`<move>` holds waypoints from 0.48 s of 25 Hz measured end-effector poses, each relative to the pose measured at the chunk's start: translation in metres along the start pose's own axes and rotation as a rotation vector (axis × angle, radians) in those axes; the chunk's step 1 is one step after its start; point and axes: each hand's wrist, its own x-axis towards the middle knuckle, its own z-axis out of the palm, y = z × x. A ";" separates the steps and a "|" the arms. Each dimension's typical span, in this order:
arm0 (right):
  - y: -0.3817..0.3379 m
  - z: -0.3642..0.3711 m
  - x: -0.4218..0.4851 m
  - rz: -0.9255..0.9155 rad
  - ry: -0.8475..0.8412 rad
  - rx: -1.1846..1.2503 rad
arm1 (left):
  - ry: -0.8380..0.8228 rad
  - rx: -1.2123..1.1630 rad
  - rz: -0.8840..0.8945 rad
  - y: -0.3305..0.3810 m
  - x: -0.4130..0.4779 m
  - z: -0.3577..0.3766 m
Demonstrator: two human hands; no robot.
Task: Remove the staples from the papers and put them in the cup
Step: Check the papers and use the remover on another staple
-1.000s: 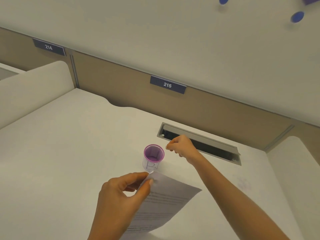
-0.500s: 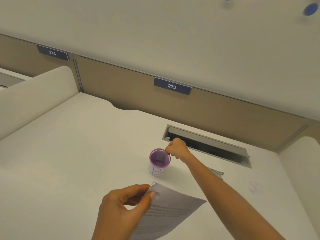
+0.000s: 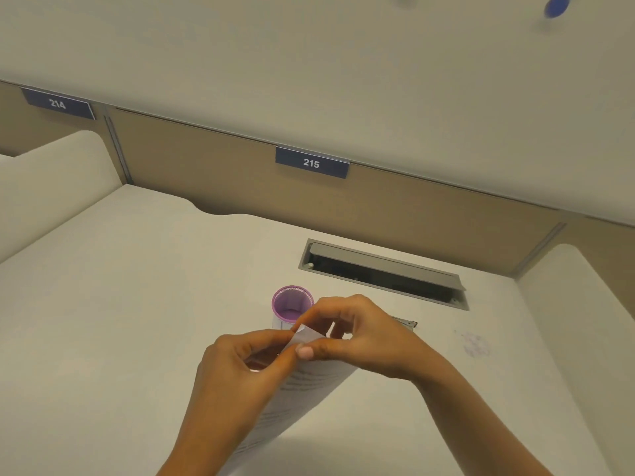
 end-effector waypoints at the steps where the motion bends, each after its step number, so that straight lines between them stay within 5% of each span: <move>1: 0.002 -0.001 -0.005 0.004 0.063 0.021 | -0.010 0.011 0.018 0.002 0.000 0.002; 12: 0.021 -0.003 -0.052 0.009 0.444 0.114 | -0.143 0.120 0.137 0.019 0.009 0.038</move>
